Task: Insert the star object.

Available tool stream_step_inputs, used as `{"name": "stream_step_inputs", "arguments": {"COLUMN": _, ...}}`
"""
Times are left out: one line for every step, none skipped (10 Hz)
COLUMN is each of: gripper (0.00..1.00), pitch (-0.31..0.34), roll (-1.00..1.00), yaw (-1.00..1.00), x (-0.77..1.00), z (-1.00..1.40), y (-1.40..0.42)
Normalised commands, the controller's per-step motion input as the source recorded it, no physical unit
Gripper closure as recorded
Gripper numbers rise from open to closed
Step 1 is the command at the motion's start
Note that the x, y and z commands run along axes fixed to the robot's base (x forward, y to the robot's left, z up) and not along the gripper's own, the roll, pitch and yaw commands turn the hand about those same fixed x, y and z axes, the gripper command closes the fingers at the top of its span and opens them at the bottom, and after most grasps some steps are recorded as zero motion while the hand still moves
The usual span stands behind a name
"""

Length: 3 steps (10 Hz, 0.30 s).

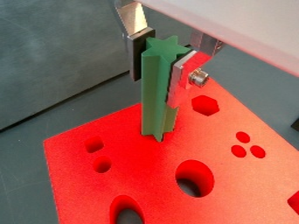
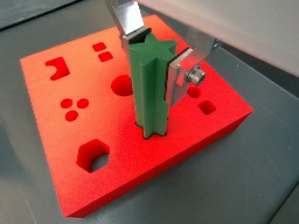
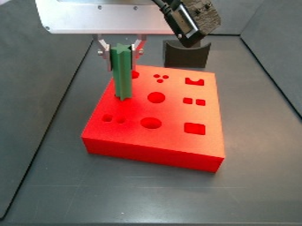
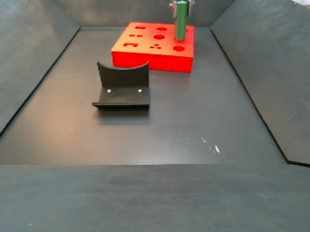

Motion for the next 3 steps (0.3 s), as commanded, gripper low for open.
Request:
{"name": "stream_step_inputs", "arguments": {"gripper": 1.00, "pitch": -0.019, "roll": -0.16, "yaw": -0.01, "x": 0.00, "z": -0.48, "y": 0.00}}
{"name": "stream_step_inputs", "arguments": {"gripper": 1.00, "pitch": 0.000, "roll": 0.02, "yaw": 0.00, "x": 0.00, "z": 0.00, "y": 0.00}}
{"name": "stream_step_inputs", "arguments": {"gripper": 1.00, "pitch": 0.000, "roll": 0.01, "yaw": 0.00, "x": 0.00, "z": 0.00, "y": 0.00}}
